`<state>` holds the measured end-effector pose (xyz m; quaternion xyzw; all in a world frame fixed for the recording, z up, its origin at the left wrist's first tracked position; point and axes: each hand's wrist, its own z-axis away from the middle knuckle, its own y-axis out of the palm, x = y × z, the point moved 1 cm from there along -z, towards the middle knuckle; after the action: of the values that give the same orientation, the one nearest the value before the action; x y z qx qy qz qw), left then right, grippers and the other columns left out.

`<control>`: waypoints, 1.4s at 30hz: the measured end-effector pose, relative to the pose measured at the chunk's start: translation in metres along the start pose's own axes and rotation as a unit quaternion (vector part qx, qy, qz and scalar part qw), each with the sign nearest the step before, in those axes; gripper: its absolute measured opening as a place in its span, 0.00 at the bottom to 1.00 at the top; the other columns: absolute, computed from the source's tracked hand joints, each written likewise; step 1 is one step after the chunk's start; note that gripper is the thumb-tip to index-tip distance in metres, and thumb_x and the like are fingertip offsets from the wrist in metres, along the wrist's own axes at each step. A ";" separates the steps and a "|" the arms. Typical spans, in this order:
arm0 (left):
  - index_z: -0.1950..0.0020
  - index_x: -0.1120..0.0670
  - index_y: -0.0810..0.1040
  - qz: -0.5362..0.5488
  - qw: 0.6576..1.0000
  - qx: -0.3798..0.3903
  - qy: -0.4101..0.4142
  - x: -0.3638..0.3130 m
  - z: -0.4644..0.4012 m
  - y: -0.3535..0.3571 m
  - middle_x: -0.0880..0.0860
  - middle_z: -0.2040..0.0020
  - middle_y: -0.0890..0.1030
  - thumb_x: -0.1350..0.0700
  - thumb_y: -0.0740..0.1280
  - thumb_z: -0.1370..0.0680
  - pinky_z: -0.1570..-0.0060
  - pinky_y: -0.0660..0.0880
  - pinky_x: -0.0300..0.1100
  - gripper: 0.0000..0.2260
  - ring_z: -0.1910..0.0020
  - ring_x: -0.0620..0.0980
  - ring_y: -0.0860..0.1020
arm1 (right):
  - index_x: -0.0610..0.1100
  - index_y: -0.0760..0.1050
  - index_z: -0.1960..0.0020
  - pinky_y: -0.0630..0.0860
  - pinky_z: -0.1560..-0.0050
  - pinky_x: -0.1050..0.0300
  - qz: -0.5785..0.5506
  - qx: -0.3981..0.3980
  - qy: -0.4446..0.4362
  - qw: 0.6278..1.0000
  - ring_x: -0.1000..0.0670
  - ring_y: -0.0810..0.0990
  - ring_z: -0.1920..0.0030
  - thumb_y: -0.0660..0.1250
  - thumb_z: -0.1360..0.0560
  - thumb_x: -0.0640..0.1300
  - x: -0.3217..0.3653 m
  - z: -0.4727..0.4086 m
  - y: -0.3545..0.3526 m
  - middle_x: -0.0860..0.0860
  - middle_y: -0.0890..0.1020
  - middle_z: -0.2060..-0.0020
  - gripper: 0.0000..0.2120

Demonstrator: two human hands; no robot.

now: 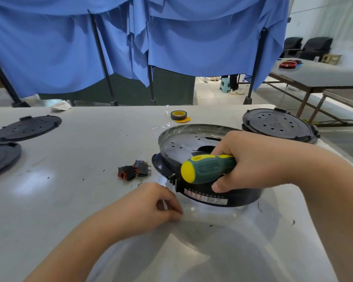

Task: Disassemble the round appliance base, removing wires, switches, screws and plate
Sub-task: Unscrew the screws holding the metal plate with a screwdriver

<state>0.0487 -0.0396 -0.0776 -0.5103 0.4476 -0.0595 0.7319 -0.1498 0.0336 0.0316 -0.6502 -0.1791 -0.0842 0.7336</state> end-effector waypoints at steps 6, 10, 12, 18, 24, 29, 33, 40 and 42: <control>0.62 0.44 0.83 -0.021 0.995 -0.071 -0.063 0.030 0.006 -0.036 0.41 0.62 0.83 0.53 0.71 0.28 0.67 0.70 0.29 0.04 0.67 0.39 0.76 | 0.51 0.75 0.68 0.62 0.79 0.69 0.012 0.014 0.008 1.000 0.59 0.71 0.78 0.75 0.33 0.51 0.003 0.001 0.001 0.59 0.73 0.79 0.10; 0.62 0.42 0.79 -0.112 0.976 -0.145 -0.120 0.049 0.007 -0.045 0.40 0.61 0.81 0.53 0.70 0.27 0.68 0.67 0.33 0.06 0.67 0.38 0.75 | 0.53 0.73 0.70 0.62 0.80 0.71 0.010 0.026 0.011 1.000 0.61 0.71 0.78 0.75 0.33 0.50 0.005 0.002 0.001 0.61 0.73 0.80 0.13; 0.60 0.43 0.79 -0.125 0.971 -0.153 -0.135 0.055 0.005 -0.045 0.39 0.61 0.80 0.52 0.70 0.27 0.67 0.67 0.34 0.04 0.65 0.38 0.75 | 0.53 0.72 0.71 0.62 0.80 0.71 0.011 0.031 0.009 0.999 0.62 0.71 0.78 0.74 0.32 0.50 0.006 0.001 0.001 0.62 0.73 0.81 0.14; 0.58 0.43 0.79 -0.112 0.972 -0.172 -0.113 0.055 0.004 -0.040 0.42 0.61 0.79 0.50 0.70 0.27 0.68 0.64 0.33 0.02 0.68 0.36 0.72 | 0.50 0.73 0.69 0.61 0.80 0.70 0.030 0.038 0.010 0.999 0.60 0.70 0.79 0.74 0.33 0.50 0.007 0.001 0.005 0.59 0.72 0.81 0.12; 0.62 0.49 0.81 0.095 0.964 -0.242 -0.053 0.024 0.002 -0.037 0.44 0.66 0.83 0.48 0.68 0.25 0.71 0.70 0.29 0.08 0.74 0.39 0.77 | 0.49 0.73 0.67 0.63 0.77 0.65 0.070 0.048 0.017 0.996 0.58 0.68 0.78 0.73 0.34 0.51 0.008 -0.001 0.012 0.57 0.71 0.80 0.11; 0.58 0.53 0.82 0.208 0.948 -0.218 -0.102 0.010 0.002 -0.032 0.46 0.61 0.85 0.47 0.62 0.22 0.72 0.71 0.42 0.14 0.70 0.49 0.82 | 0.48 0.73 0.67 0.66 0.73 0.61 0.082 0.050 0.021 0.995 0.56 0.69 0.76 0.72 0.34 0.49 0.010 -0.004 0.017 0.54 0.72 0.77 0.10; 0.55 0.52 0.81 0.266 0.937 -0.195 -0.118 -0.002 -0.001 -0.022 0.45 0.61 0.85 0.37 0.64 0.29 0.76 0.74 0.36 0.19 0.71 0.42 0.81 | 0.46 0.74 0.65 0.66 0.74 0.61 0.093 0.054 -0.009 0.994 0.52 0.71 0.74 0.70 0.34 0.47 0.016 -0.008 0.029 0.51 0.72 0.76 0.07; 0.43 0.51 0.79 0.323 0.914 -0.172 -0.174 0.002 -0.014 -0.006 0.46 0.65 0.84 0.55 0.73 0.30 0.65 0.75 0.35 0.15 0.71 0.40 0.80 | 0.45 0.72 0.67 0.63 0.82 0.66 0.045 0.078 -0.068 0.994 0.56 0.69 0.80 0.71 0.32 0.48 0.033 -0.016 0.048 0.51 0.72 0.78 0.11; 0.39 0.54 0.78 0.362 0.898 -0.172 -0.179 0.004 -0.013 -0.006 0.50 0.62 0.85 0.59 0.70 0.29 0.71 0.75 0.35 0.18 0.71 0.43 0.80 | 0.46 0.75 0.65 0.62 0.82 0.68 0.018 0.086 -0.071 0.994 0.57 0.70 0.79 0.73 0.32 0.53 0.036 -0.016 0.047 0.51 0.75 0.76 0.13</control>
<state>0.0440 -0.0541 -0.0759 -0.4328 0.4658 0.3800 0.6718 -0.0972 0.0284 0.0006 -0.5919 -0.2258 -0.0088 0.7737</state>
